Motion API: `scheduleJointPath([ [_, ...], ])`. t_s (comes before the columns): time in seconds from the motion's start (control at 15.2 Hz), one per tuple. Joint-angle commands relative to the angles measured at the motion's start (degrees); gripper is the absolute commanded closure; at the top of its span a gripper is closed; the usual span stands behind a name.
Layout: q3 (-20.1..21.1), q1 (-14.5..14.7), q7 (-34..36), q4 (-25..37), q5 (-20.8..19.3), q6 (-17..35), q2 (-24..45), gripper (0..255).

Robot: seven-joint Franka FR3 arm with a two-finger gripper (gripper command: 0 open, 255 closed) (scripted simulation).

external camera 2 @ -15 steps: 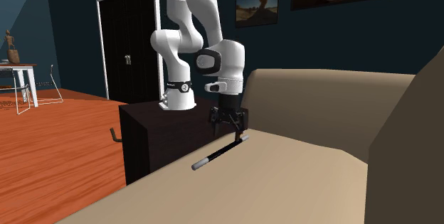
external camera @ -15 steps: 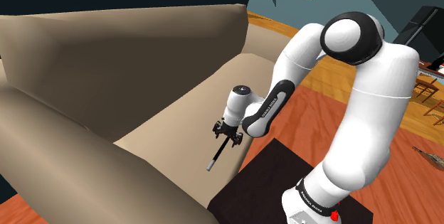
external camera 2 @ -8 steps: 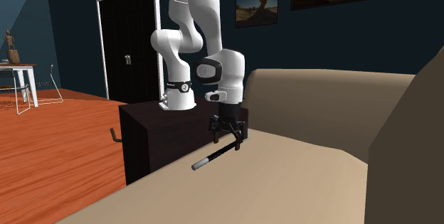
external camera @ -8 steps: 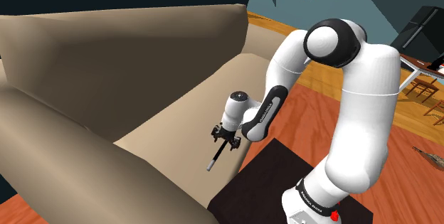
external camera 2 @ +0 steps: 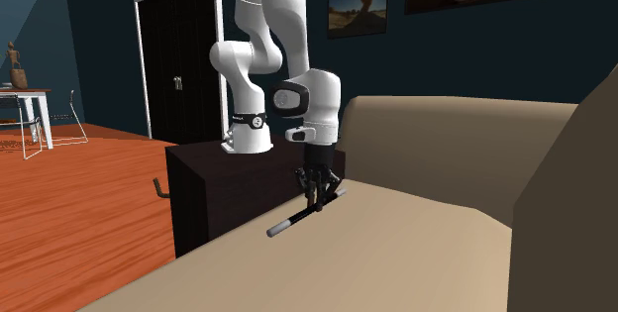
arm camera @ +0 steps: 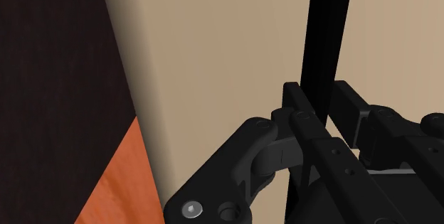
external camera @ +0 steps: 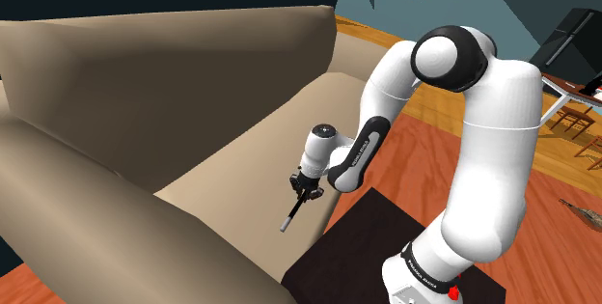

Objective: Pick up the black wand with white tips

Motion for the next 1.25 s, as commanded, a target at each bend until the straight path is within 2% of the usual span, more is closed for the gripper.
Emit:
scheduleJointPath([
  [0.0,0.00,0.00,0.00,-0.01,0.00,-0.01,0.03,255],
  [0.07,-0.04,0.02,0.02,0.01,-0.03,0.02,0.06,255],
  [0.46,5.64,-4.98,-4.60,-2.68,4.53,-4.05,-6.10,255],
  [0.99,13.37,-10.96,-12.49,-5.63,13.72,-9.31,-14.28,255],
  [1.06,14.26,-11.57,-13.59,-5.93,15.09,-9.97,-15.31,255],
  [1.19,14.35,-11.61,-13.78,-5.98,15.33,-10.06,-15.47,255],
])
